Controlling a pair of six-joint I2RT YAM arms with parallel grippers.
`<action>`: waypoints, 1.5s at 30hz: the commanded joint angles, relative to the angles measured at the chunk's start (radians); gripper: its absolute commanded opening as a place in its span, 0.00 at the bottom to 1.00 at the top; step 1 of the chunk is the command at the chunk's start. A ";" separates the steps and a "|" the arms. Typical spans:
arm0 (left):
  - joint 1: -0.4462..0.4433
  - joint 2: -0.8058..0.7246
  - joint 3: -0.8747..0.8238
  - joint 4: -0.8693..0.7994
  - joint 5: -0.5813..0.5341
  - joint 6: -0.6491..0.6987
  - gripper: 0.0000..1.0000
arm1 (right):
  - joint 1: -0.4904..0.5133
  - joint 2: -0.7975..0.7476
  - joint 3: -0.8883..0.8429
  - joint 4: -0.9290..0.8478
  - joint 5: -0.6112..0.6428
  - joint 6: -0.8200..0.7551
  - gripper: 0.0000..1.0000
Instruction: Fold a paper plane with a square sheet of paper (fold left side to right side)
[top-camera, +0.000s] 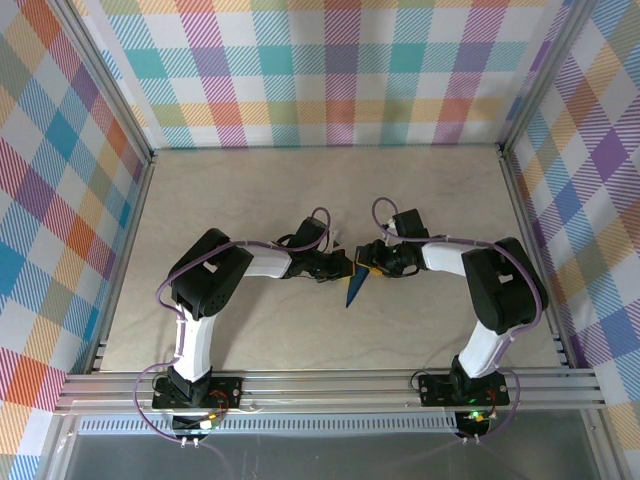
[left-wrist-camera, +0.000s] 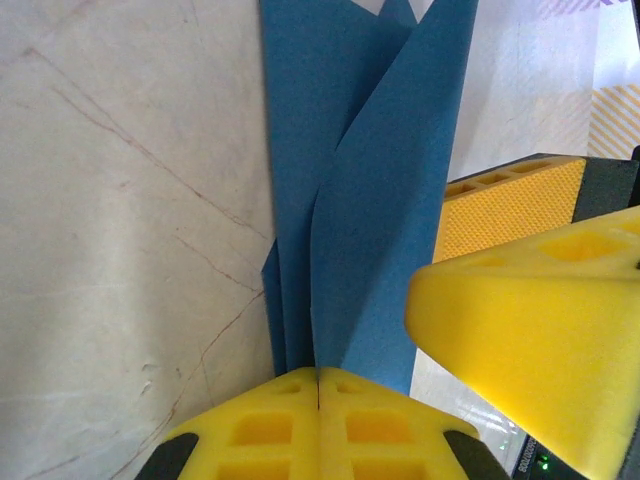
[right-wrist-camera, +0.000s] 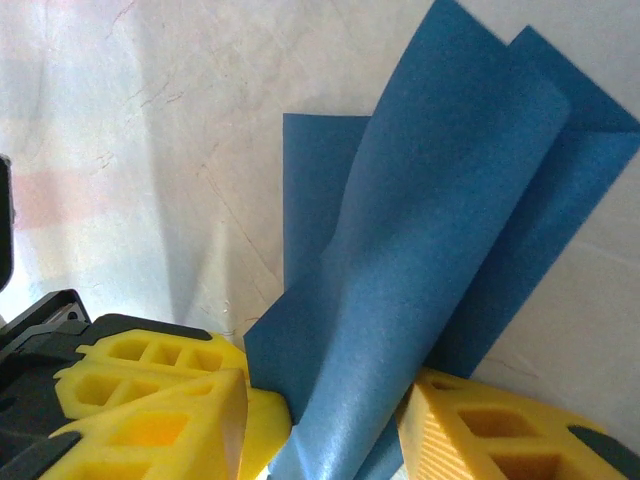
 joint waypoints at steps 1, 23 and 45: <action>-0.007 0.054 -0.045 -0.167 -0.129 0.021 0.00 | 0.003 -0.009 -0.030 -0.033 0.045 0.011 0.45; -0.032 0.023 -0.057 -0.062 -0.092 0.023 0.00 | 0.001 -0.014 -0.042 -0.035 0.045 0.013 0.44; -0.032 -0.089 -0.119 0.086 -0.043 -0.004 0.00 | 0.001 0.065 -0.018 0.029 -0.065 -0.067 0.44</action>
